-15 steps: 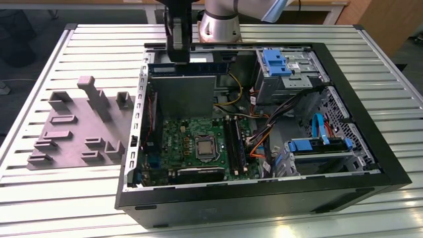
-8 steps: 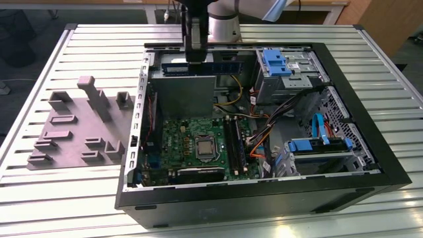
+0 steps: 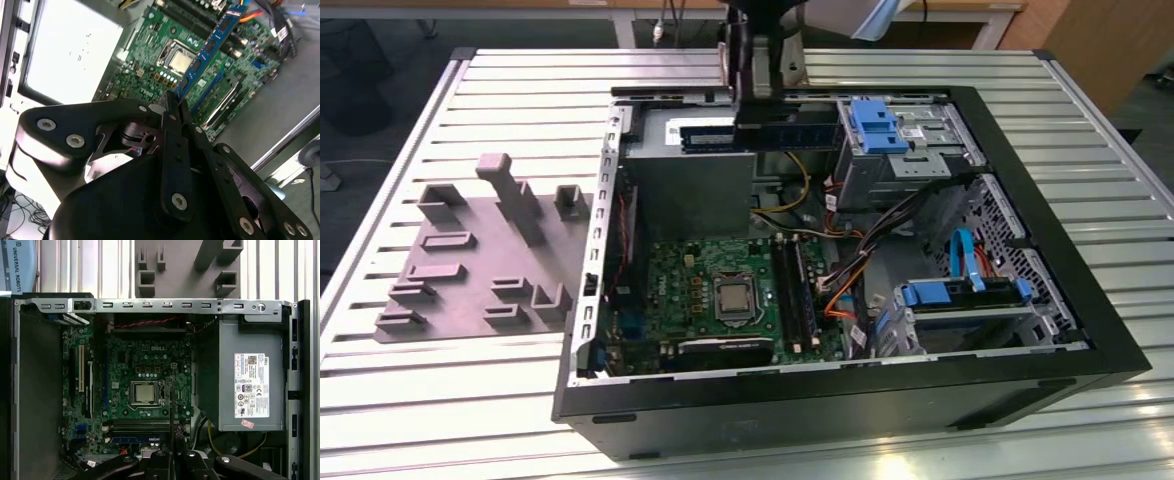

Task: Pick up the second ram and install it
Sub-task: 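Pick up the second ram and move it above second insertion slot, then insert the second ram into the second slot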

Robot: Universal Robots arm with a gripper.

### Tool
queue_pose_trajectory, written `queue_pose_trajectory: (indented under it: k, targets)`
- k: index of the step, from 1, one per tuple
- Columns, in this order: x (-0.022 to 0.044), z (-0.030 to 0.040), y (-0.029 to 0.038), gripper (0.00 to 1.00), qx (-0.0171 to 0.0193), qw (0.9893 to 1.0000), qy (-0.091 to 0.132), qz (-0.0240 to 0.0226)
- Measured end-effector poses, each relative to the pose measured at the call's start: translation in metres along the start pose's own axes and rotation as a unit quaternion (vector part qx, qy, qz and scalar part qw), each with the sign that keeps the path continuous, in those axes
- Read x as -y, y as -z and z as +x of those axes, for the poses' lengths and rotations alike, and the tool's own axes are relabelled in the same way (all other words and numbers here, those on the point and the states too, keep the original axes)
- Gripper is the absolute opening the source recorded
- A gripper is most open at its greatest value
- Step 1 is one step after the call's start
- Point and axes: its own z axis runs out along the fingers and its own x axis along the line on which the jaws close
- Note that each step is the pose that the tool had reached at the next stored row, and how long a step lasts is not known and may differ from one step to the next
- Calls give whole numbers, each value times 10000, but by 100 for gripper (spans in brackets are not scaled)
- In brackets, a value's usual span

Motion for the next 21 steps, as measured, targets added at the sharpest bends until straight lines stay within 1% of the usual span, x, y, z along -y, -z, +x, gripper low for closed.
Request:
queue_pose_trajectory:
  k: [4, 9, 11, 16, 18, 21]
  targets:
    - [131, -3, 2, 14, 0, 10000, 0, 0]
    - [328, -6, 4, 14, 0, 10000, 0, 0]
    - [387, -7, 5, 14, 0, 10000, 0, 0]
    - [398, -8, 5, 14, 0, 10000, 0, 0]
    - [420, -8, 5, 14, 0, 10000, 0, 0]
    - [424, -8, 5, 14, 0, 10000, -4, 0]
